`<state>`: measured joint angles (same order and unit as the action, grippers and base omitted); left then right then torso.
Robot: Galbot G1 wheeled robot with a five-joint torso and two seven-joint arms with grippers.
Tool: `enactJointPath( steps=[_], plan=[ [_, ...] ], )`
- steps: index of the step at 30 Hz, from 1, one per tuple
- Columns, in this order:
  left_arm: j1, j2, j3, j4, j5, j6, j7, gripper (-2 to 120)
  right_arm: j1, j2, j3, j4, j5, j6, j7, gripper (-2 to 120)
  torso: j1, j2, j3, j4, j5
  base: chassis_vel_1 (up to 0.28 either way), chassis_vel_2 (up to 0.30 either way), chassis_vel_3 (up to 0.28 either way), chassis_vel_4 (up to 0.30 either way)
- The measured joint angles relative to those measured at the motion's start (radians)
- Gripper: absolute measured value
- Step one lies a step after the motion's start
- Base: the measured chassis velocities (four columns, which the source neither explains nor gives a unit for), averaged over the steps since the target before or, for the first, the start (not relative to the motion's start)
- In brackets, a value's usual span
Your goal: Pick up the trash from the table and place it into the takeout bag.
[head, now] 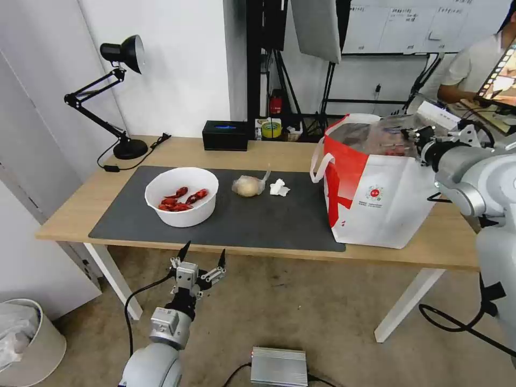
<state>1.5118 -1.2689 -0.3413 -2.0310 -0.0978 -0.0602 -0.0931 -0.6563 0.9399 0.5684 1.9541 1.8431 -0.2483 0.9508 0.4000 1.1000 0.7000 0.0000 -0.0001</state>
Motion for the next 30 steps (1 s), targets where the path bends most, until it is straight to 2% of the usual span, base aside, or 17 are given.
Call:
enactJointPath(
  steps=[1,4,5,7,8,11,12,14,15,17,22,25,29,30],
  plan=[
    [0.000,0.000,0.000,0.000,0.000,0.000,0.000,100,0.000,0.000,0.000,0.000,0.000,0.000,0.000,39,0.000,0.000,0.000,0.0000,0.0000,0.000,0.000,0.000,0.000],
    [0.003,-0.003,0.000,-0.004,0.003,0.000,0.000,100,-0.014,0.000,0.006,0.013,-0.005,0.000,-0.005,54,0.000,0.000,0.000,0.0000,0.0001,0.000,0.000,0.000,0.000],
    [0.003,-0.003,0.000,-0.004,0.003,0.000,0.000,100,-0.014,0.000,0.006,0.013,-0.005,0.000,-0.005,54,0.000,0.000,0.000,0.0000,0.0001,0.000,0.000,0.000,0.000],
    [0.007,-0.006,0.000,-0.009,0.005,-0.001,0.000,100,-0.032,-0.001,0.009,0.031,-0.013,0.005,-0.023,65,0.000,0.000,0.000,0.0000,0.0001,0.000,0.000,0.000,0.000],
    [0.007,-0.006,0.000,-0.009,0.005,-0.001,0.000,100,-0.032,-0.001,0.009,0.031,-0.013,0.005,-0.023,65,0.000,0.000,0.000,0.0000,0.0001,0.000,0.000,0.000,0.000],
    [0.013,-0.012,0.001,-0.021,0.012,-0.002,0.000,100,-0.084,-0.003,0.014,0.075,-0.084,0.017,-0.121,80,0.000,0.000,0.000,0.0000,0.0001,0.000,0.000,0.000,0.000],
    [0.013,-0.012,0.001,-0.021,0.012,-0.002,0.000,100,-0.084,-0.003,0.014,0.075,-0.084,0.017,-0.121,80,0.000,0.000,0.000,0.0000,0.0001,0.000,0.000,0.000,0.000],
    [0.018,-0.014,0.000,-0.027,0.017,-0.004,0.001,100,-0.115,-0.008,0.015,0.104,-0.145,0.038,-0.213,89,0.000,0.000,0.000,0.0000,0.0001,0.000,0.000,0.000,0.000],
    [0.018,-0.014,0.000,-0.027,0.017,-0.004,0.001,100,-0.115,-0.008,0.015,0.104,-0.145,0.038,-0.213,89,0.000,0.000,0.000,0.0000,0.0001,0.000,0.000,0.000,0.000],
    [0.021,-0.014,-0.004,-0.034,0.018,-0.006,0.001,100,-0.143,-0.013,0.014,0.128,-0.220,0.063,-0.296,97,0.000,0.000,0.000,0.0001,0.0000,0.000,0.000,0.000,0.000],
    [0.021,-0.012,-0.009,-0.043,0.017,-0.007,0.001,100,-0.182,-0.018,0.014,0.166,-0.294,0.085,-0.381,98,0.000,0.000,0.000,0.0000,0.0001,0.000,0.000,0.000,0.000],
    [0.025,-0.011,-0.016,-0.058,0.011,-0.007,0.000,100,-0.264,-0.020,0.006,0.234,-0.435,0.111,-0.491,98,0.000,0.000,0.000,0.0002,-0.0001,0.000,0.000,0.000,0.000],
    [0.025,-0.007,-0.011,-0.058,0.010,-0.007,0.000,100,-0.327,-0.013,0.005,0.267,-0.536,0.124,-0.536,98,0.000,0.000,0.000,0.0001,0.0000,0.000,0.000,0.000,0.000],
    [0.024,-0.004,-0.003,-0.058,0.009,-0.008,0.000,100,-0.397,-0.001,0.006,0.296,-0.627,0.134,-0.575,99,0.000,0.000,0.000,-0.0001,0.0001,0.000,0.000,0.000,0.000]
  ],
)
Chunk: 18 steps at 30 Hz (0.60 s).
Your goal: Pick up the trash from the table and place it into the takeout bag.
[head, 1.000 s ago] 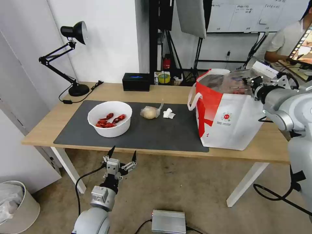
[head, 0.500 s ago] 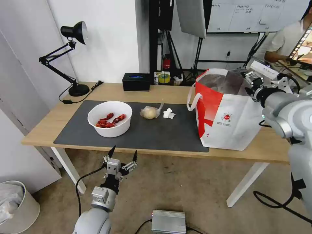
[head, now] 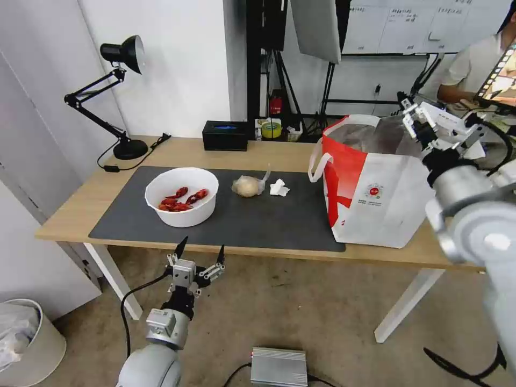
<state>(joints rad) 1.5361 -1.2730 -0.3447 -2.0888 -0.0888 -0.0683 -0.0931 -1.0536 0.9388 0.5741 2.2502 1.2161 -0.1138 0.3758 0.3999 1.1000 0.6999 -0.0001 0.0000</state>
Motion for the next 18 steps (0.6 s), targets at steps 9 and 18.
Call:
enactJointPath(
  steps=[9,18],
  plan=[
    [0.000,-0.002,-0.019,0.003,-0.005,-0.008,-0.005,100,-0.240,0.130,-0.037,0.054,-0.312,0.067,-0.110,99,0.000,0.000,0.000,0.0002,-0.0001,0.000,0.000,0.000,0.000],
    [0.012,-0.004,-0.048,-0.005,-0.015,-0.008,-0.006,100,-0.337,0.209,-0.064,-0.001,-0.515,0.131,-0.199,98,0.000,0.000,0.000,0.0002,-0.0002,0.000,0.000,0.000,0.000]
  ],
)
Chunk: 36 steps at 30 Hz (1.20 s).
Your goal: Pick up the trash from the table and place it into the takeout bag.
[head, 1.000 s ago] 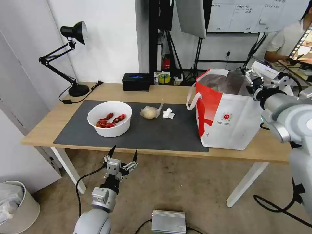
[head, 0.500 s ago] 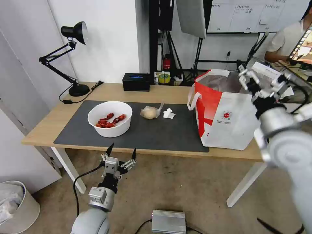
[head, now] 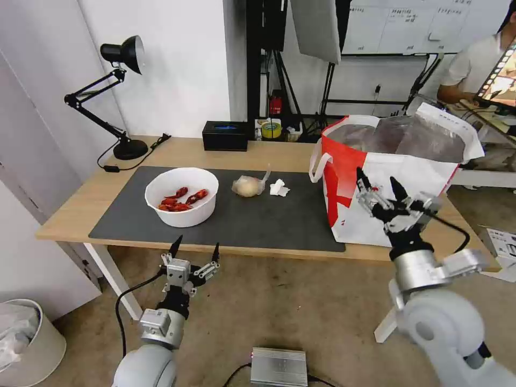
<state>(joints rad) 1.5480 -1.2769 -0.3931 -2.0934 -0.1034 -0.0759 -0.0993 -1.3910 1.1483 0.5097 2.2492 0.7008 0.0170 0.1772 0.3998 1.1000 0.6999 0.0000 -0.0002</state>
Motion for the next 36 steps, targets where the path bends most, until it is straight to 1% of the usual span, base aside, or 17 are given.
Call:
enactJointPath(
  steps=[4,7,18,21,26,29,36],
  plan=[
    [0.002,-0.003,-0.003,0.000,-0.002,0.000,0.000,100,-0.027,0.018,-0.007,-0.017,-0.038,0.015,-0.014,100,0.000,0.000,0.000,0.0000,0.0000,0.000,0.000,0.000,0.000],
    [0.002,-0.008,-0.005,0.004,-0.005,0.000,0.001,100,-0.059,0.040,-0.021,-0.055,-0.096,0.036,-0.026,100,0.000,0.000,0.000,0.0000,0.0001,0.000,0.000,0.000,0.000],
    [0.002,-0.026,-0.005,0.005,-0.021,0.008,-0.001,100,-0.112,0.069,-0.060,-0.140,-0.233,0.053,-0.027,100,0.000,0.000,0.000,0.0000,0.0002,0.000,0.000,0.000,0.000],
    [0.007,-0.030,-0.008,0.002,-0.039,0.021,-0.002,100,-0.134,0.082,-0.075,-0.163,-0.287,0.080,-0.039,100,0.000,0.000,0.000,0.0000,0.0002,0.000,0.000,0.000,0.000],
    [0.009,-0.031,-0.012,0.002,-0.052,0.025,-0.002,100,-0.155,0.093,-0.089,-0.175,-0.318,0.104,-0.056,100,0.000,0.000,0.000,0.0000,0.0001,0.000,0.000,0.000,0.000],
    [0.011,-0.031,-0.015,0.002,-0.056,0.025,-0.002,100,-0.182,0.111,-0.101,-0.192,-0.368,0.135,-0.078,100,0.000,0.000,0.000,0.0000,0.0001,0.000,0.000,0.000,0.000],
    [0.015,-0.034,-0.016,0.011,-0.056,0.023,0.002,100,-0.220,0.139,-0.110,-0.206,-0.407,0.176,-0.101,100,0.000,0.000,0.000,-0.0001,0.0001,0.000,0.000,0.000,0.000]
  ],
)
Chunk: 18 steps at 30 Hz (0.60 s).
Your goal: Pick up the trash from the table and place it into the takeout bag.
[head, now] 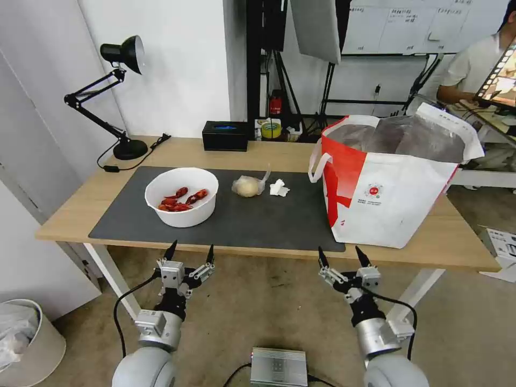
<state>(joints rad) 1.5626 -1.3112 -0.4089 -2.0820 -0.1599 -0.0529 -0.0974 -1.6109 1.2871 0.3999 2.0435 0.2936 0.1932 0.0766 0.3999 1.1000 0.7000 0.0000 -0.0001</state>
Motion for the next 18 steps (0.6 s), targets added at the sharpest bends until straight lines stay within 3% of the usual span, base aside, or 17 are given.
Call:
enactJointPath(
  steps=[18],
  plan=[
    [0.017,-0.019,-0.003,0.026,0.019,-0.035,0.040,100,-0.021,0.017,-0.017,0.008,-0.018,0.016,-0.010,100,0.000,0.000,0.000,0.0000,0.0000,0.000,0.000,0.000,0.000]
  ],
)
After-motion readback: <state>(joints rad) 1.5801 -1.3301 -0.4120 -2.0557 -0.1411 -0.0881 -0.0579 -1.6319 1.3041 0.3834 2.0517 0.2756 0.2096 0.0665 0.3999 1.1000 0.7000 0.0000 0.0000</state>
